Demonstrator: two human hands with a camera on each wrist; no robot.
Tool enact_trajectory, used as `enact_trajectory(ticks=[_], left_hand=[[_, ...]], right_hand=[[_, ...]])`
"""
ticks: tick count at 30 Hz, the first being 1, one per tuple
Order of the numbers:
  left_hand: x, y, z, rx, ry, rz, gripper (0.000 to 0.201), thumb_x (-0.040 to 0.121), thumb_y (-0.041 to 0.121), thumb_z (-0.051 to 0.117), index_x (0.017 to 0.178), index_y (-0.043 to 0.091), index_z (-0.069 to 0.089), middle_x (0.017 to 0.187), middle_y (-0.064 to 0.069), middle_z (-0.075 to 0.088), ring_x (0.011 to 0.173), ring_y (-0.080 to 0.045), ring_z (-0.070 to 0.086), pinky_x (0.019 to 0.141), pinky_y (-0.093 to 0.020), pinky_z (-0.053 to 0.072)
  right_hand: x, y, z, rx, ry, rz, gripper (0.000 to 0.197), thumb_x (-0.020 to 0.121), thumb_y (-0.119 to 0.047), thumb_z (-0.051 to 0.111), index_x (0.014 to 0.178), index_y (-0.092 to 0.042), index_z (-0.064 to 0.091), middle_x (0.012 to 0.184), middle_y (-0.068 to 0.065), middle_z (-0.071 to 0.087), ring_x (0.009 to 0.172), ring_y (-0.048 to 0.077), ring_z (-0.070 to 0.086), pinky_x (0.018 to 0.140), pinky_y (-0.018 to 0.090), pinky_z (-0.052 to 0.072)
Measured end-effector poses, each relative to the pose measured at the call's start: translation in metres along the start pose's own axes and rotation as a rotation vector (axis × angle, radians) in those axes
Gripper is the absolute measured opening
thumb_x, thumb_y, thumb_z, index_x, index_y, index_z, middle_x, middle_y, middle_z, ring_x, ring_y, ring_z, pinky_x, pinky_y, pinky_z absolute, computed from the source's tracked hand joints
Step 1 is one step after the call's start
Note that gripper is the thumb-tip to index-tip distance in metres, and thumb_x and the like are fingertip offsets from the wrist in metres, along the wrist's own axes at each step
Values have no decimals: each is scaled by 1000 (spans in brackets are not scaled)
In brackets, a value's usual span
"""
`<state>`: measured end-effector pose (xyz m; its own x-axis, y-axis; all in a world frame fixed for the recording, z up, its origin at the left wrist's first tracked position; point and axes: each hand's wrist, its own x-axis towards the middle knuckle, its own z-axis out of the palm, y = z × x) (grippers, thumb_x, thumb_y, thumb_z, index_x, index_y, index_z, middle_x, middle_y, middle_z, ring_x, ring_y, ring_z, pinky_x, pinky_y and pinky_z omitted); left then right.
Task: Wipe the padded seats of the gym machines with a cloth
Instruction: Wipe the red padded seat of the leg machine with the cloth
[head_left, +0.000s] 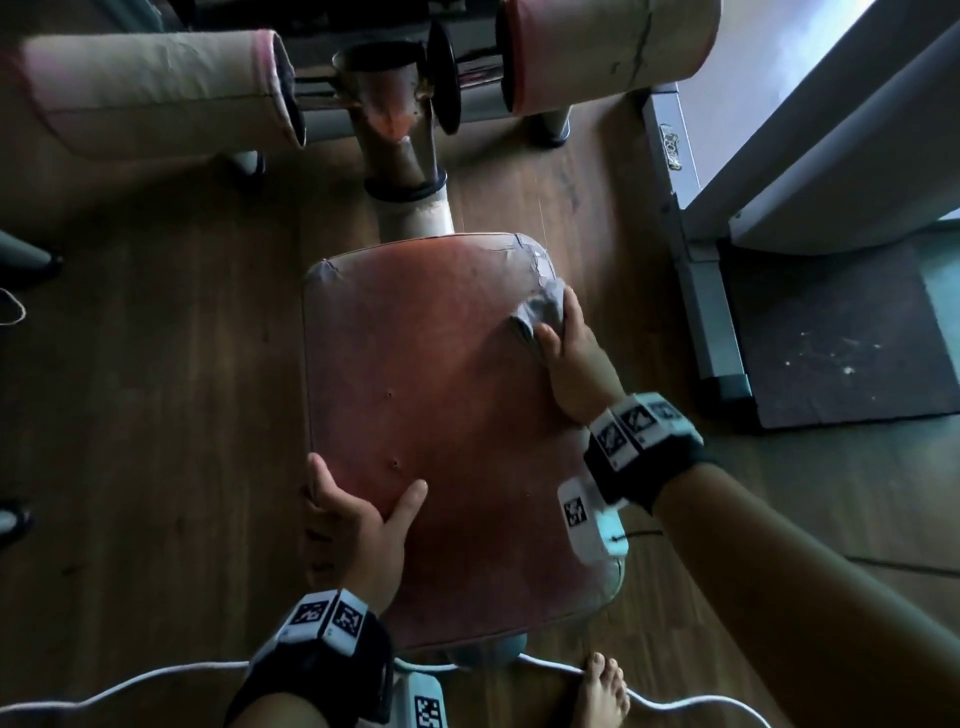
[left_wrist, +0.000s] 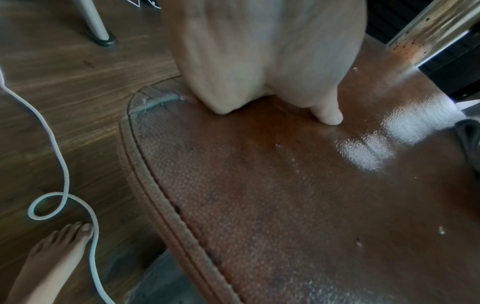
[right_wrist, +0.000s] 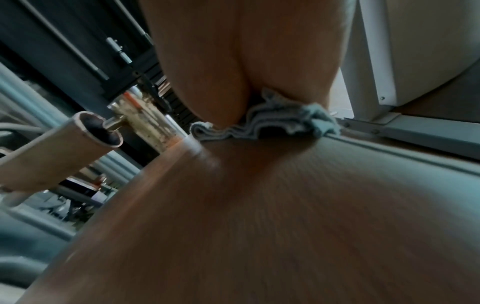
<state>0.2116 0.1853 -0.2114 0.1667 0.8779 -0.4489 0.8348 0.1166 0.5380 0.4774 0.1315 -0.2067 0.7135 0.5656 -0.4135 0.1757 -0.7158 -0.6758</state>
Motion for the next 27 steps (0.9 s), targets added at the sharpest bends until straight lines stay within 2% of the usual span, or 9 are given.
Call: enact_trajectory(ticks=[4, 7, 9, 12, 16, 18, 21, 24, 27], left_hand=[[-7, 11, -3, 25, 8, -20, 121, 64, 70, 60, 152, 22, -8, 157, -19, 12, 144, -33, 18, 115, -51, 17], [-8, 13, -5, 48, 15, -15, 117, 73, 59, 69, 153, 19, -7, 157, -20, 13, 143, -34, 19, 114, -48, 17], [-7, 12, -4, 33, 5, -11, 118, 72, 60, 68, 153, 20, -8, 157, -20, 13, 143, -32, 19, 114, -48, 16], [-6, 11, -5, 27, -4, -19, 122, 63, 71, 59, 153, 22, -8, 157, -19, 13, 143, -32, 19, 114, -49, 17], [-3, 6, -2, 2, -36, -59, 124, 58, 77, 55, 150, 31, -13, 157, -17, 9, 143, -32, 17, 114, -56, 17], [-2, 4, 0, 13, -19, -29, 125, 58, 77, 56, 151, 27, -11, 157, -21, 10, 144, -35, 17, 114, -57, 17], [0, 2, 0, 17, 19, 3, 122, 66, 68, 64, 153, 21, -7, 156, -23, 12, 145, -34, 15, 117, -53, 15], [0, 2, 3, 19, 10, -13, 119, 69, 67, 66, 151, 28, -10, 157, -21, 10, 145, -32, 14, 116, -54, 16], [0, 1, 3, 19, 12, -31, 118, 69, 68, 66, 150, 31, -11, 156, -20, 10, 144, -33, 17, 114, -56, 18]], right_hand=[[-35, 1, 0, -99, -16, 54, 64, 102, -42, 34, 154, -30, -1, 150, 12, 33, 126, 34, 47, 100, 39, 37], [-24, -5, 0, -121, -20, 70, 65, 102, -43, 34, 154, -27, -1, 149, 14, 34, 125, 36, 47, 101, 40, 36], [-4, -10, 1, -118, 2, 71, 66, 101, -44, 35, 154, -25, 2, 147, 17, 36, 124, 39, 47, 101, 41, 36], [33, -23, 2, -98, 46, 68, 65, 100, -46, 36, 154, -23, 8, 142, 21, 41, 122, 42, 48, 99, 41, 37], [55, -34, -2, -79, 20, 61, 62, 100, -46, 36, 153, -25, 10, 142, 19, 42, 125, 39, 47, 102, 39, 35], [42, -29, -4, -80, 5, 49, 64, 101, -45, 35, 154, -25, 6, 146, 18, 38, 127, 37, 46, 103, 38, 34], [2, -16, -3, -55, -28, 41, 66, 102, -42, 36, 154, -24, 0, 151, 16, 31, 131, 35, 42, 105, 37, 32], [-34, 0, -2, -14, -37, 28, 68, 102, -38, 39, 154, -23, -2, 155, 14, 24, 137, 30, 34, 110, 35, 27], [-32, 2, 2, -16, -33, 57, 68, 101, -39, 39, 154, -23, 0, 153, 14, 27, 135, 31, 37, 109, 37, 28]])
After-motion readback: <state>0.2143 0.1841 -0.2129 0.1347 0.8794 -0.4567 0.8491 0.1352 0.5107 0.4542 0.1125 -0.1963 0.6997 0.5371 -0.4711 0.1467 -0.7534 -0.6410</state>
